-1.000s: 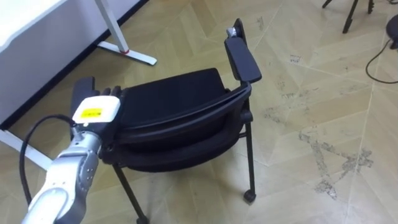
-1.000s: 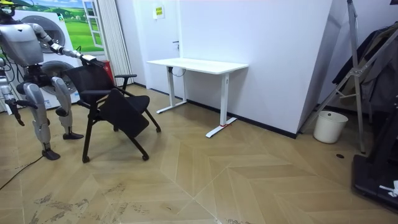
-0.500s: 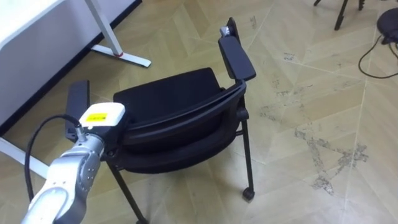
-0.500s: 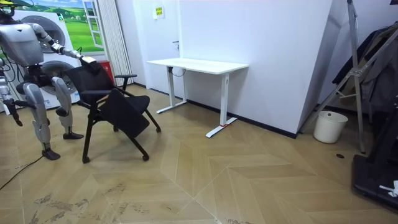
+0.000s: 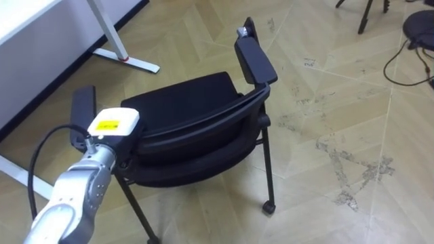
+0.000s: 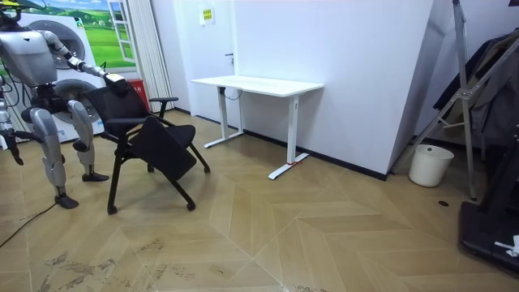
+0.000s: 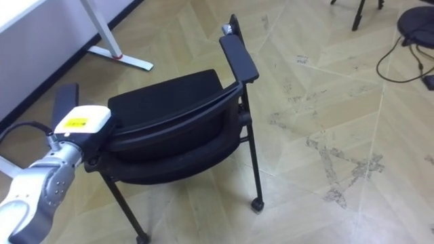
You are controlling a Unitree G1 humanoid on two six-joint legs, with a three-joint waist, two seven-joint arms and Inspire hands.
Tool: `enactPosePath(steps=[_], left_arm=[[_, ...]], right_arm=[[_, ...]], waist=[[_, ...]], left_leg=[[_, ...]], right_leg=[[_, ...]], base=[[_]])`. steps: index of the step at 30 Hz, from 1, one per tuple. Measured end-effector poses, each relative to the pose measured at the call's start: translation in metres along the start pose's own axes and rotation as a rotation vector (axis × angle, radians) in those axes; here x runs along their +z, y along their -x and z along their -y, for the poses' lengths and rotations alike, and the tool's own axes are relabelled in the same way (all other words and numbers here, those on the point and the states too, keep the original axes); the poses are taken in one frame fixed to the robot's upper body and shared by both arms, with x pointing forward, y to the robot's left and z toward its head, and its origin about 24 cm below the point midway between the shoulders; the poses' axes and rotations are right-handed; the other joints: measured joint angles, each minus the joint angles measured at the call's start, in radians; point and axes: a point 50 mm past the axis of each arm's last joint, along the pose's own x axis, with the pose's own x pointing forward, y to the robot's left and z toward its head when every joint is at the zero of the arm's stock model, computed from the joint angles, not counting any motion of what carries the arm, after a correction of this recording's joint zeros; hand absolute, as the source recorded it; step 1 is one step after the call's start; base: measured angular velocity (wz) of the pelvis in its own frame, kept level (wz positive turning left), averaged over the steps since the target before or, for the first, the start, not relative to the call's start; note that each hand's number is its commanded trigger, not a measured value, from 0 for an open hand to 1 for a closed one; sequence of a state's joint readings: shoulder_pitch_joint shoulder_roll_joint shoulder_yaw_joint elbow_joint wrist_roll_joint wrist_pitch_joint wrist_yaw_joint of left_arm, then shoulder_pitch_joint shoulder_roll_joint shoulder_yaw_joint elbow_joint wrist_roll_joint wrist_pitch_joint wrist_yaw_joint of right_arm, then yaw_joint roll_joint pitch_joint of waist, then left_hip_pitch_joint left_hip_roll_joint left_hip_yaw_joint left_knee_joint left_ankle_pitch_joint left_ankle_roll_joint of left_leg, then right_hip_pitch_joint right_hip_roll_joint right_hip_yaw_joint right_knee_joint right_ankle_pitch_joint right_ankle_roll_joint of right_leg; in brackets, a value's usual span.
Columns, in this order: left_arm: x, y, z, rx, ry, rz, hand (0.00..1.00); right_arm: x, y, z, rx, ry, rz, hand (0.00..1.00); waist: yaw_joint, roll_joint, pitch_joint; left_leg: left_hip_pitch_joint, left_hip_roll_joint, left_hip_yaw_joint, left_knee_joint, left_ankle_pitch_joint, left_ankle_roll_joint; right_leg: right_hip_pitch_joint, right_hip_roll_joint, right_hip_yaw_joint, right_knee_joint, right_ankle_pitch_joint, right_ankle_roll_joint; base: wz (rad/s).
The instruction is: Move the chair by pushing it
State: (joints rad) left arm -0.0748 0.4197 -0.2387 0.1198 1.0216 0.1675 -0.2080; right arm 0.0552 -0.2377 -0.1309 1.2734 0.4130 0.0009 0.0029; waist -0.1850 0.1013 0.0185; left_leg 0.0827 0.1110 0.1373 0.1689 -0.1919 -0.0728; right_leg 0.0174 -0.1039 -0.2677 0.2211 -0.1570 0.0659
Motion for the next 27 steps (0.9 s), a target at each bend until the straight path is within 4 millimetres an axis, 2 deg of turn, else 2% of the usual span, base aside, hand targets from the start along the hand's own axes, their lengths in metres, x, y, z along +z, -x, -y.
enactPosePath(steps=[5,8,11,13,14,15,16,18,19,22,27], left_arm=[[0.001,0.000,-0.001,0.013,0.000,0.008,1.00],[-0.001,0.000,-0.001,0.015,-0.015,0.017,1.00],[-0.006,0.001,-0.003,0.020,-0.039,0.023,1.00],[-0.011,0.002,-0.005,0.021,-0.064,0.019,1.00],[-0.012,0.002,-0.006,0.022,-0.072,0.021,1.00],[-0.013,0.001,-0.009,0.027,-0.082,0.025,1.00],[-0.012,0.001,-0.010,0.033,-0.087,0.029,1.00],[-0.013,0.001,-0.010,0.041,-0.093,0.031,1.00],[-0.015,0.002,-0.011,0.040,-0.107,0.040,1.00],[-0.016,0.002,-0.012,0.038,-0.125,0.053,1.00],[-0.015,0.003,-0.013,0.055,-0.127,0.068,1.00]], right_arm=[[0.008,0.000,-0.001,-0.004,0.080,0.031,0.00],[0.026,-0.001,0.003,-0.020,0.176,0.090,0.00],[0.066,0.003,0.009,-0.062,0.330,0.228,0.00],[0.117,0.014,0.013,-0.106,0.444,0.401,0.00],[0.130,0.019,0.014,-0.123,0.468,0.453,0.00],[0.153,0.029,0.017,-0.165,0.518,0.553,0.00],[0.170,0.037,0.020,-0.208,0.547,0.623,0.00],[0.192,0.050,0.019,-0.269,0.581,0.724,0.00],[0.207,0.062,0.014,-0.301,0.617,0.815,0.00],[0.235,0.089,-0.004,-0.346,0.692,1.003,0.00],[0.257,0.121,-0.022,-0.419,0.822,1.192,0.00]], waist=[[-0.001,-0.004,-0.0025],[-0.003,-0.007,-0.0014],[0.001,-0.025,0.0067],[-0.003,-0.044,0.0035],[-0.002,-0.052,0.0034],[-0.002,-0.069,0.0014],[0.001,-0.087,-0.0055],[0.004,-0.108,-0.0171],[0.001,-0.112,-0.0196],[0.000,-0.113,-0.0190],[0.007,-0.106,-0.0145]], left_leg=[[0.000,0.000,0.003,-0.001,0.000,0.000],[0.005,-0.001,0.003,-0.006,0.000,0.000],[0.010,-0.001,0.015,-0.006,0.000,0.000],[0.013,-0.001,0.023,-0.003,0.000,0.000],[0.013,0.000,0.023,-0.003,0.000,0.000],[0.013,0.001,0.023,0.000,0.000,0.000],[0.013,0.002,0.023,0.000,0.000,0.000],[0.013,0.002,0.025,0.002,0.000,0.000],[0.012,0.002,0.027,0.002,0.000,0.000],[0.012,0.000,0.027,0.000,0.000,0.000],[0.008,0.000,0.028,-0.001,0.000,0.000]], right_leg=[[0.001,0.000,-0.001,0.000,0.000,0.000],[0.002,0.000,0.001,0.002,0.001,-0.001],[-0.004,-0.002,0.008,0.016,0.000,0.000],[-0.005,-0.002,0.013,0.022,0.000,0.000],[-0.006,-0.001,0.013,0.023,0.000,0.000],[-0.006,0.000,0.015,0.024,0.001,-0.001],[-0.005,0.000,0.015,0.024,0.001,-0.001],[-0.006,0.001,0.018,0.024,0.001,-0.001],[-0.008,0.001,0.017,0.022,0.003,-0.003],[-0.010,0.000,0.020,0.019,0.008,-0.004],[-0.017,0.001,0.023,0.019,0.009,-0.004]], base=[[0.00],[0.00],[-0.10],[-0.07],[0.00],[0.00],[0.00],[-0.03],[-0.05],[-0.06],[-0.02]])
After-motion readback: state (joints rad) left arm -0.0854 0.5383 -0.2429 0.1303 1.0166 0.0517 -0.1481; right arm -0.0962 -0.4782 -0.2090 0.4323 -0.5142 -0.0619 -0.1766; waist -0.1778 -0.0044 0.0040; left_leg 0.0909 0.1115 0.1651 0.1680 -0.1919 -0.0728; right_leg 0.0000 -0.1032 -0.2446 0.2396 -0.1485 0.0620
